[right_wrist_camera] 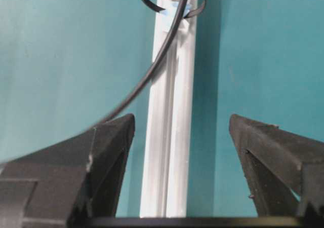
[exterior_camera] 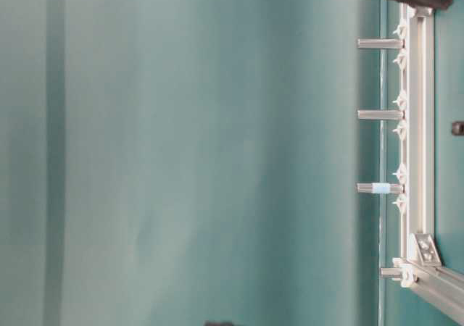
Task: Insert the wire through the string loop located in the center.
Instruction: 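Pull the plug leftward with the left gripper through the loop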
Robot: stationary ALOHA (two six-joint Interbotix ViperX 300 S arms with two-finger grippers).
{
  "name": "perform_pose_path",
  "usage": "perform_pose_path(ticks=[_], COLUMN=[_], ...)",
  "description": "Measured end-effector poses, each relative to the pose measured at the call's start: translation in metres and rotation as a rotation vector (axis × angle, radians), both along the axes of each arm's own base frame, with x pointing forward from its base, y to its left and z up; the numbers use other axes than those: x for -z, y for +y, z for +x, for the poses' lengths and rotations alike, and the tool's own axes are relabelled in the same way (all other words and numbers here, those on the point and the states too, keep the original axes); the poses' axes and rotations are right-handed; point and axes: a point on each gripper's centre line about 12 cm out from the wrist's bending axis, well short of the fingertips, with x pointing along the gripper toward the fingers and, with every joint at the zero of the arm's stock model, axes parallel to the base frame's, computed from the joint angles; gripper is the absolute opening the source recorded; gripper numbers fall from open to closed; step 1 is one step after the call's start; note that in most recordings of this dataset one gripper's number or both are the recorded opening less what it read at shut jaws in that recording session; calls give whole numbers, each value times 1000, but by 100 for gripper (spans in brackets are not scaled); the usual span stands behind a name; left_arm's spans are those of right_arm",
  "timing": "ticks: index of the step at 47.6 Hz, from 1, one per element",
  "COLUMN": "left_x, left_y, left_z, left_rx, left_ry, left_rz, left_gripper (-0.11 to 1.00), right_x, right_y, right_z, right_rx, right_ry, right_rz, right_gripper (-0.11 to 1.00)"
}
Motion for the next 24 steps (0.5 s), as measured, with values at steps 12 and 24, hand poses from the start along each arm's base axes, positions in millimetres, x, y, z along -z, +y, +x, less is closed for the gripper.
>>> perform_pose_path(ticks=[12, 24], left_x=[-5, -8], left_y=[2, 1], left_z=[-16, -23], left_rx=[0, 5], left_ry=[8, 16], left_rz=[-1, -3], left_gripper=[15, 15], right_x=[2, 2], right_y=[0, 0], right_z=[-2, -2], right_rx=[0, 0], right_ry=[20, 22], right_rz=[-1, -1], right_gripper=[79, 79])
